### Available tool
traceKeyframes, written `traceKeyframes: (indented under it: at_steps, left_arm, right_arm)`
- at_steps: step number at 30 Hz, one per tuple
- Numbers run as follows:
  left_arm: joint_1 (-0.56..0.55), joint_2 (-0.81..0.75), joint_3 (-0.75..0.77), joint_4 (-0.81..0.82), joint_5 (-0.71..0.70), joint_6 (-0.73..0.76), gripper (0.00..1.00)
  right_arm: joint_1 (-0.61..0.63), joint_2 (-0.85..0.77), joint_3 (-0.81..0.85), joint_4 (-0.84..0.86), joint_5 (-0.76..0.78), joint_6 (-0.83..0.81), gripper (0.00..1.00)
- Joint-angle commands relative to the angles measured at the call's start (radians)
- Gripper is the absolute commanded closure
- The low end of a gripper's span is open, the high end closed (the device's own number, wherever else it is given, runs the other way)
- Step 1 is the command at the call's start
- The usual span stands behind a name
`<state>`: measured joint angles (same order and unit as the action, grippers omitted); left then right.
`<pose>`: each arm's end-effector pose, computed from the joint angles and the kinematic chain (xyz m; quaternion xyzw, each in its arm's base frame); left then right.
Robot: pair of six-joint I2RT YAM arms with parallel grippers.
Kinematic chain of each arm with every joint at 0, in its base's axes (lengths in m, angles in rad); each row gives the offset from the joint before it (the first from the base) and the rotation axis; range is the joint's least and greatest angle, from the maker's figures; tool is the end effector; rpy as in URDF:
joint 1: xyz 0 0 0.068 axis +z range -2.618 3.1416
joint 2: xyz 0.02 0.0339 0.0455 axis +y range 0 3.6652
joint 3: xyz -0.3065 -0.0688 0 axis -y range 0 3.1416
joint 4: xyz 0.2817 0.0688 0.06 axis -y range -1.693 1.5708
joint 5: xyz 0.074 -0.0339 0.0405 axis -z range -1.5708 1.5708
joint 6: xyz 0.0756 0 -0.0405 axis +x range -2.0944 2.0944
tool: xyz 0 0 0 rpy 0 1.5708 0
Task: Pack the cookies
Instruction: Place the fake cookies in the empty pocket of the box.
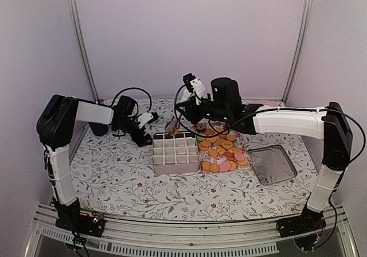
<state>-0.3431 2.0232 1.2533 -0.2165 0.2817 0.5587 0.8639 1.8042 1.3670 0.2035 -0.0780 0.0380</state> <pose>0.4439 -0.1809 0.1139 0.4496 0.8357 -0.1030 0.2980 0.3312 0.3968 0.3122 -0.3368 0.7085 0.2975 0.5441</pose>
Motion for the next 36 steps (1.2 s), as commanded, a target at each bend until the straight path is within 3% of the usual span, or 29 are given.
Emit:
traceKeyframes:
  at_steps: [1,12,26,36]
  left_arm:
    - [0.014,-0.009,0.11,-0.09,0.103,-0.115,0.06]
    - [0.193,-0.192,0.083,-0.247,0.226,-0.191,0.01]
    - [0.243,-0.434,-0.143,-0.225,0.252,-0.166,0.01]
    - [0.251,-0.455,-0.172,-0.227,0.277,-0.159,0.01]
  right_arm:
    - [0.013,0.045,0.07,0.068,-0.024,0.01,0.84]
    - [0.014,0.212,0.215,0.085,-0.04,-0.02,0.84]
    - [0.012,0.296,0.283,0.091,-0.051,-0.023,0.82]
    - [0.012,0.302,0.293,0.089,-0.065,-0.01,0.65]
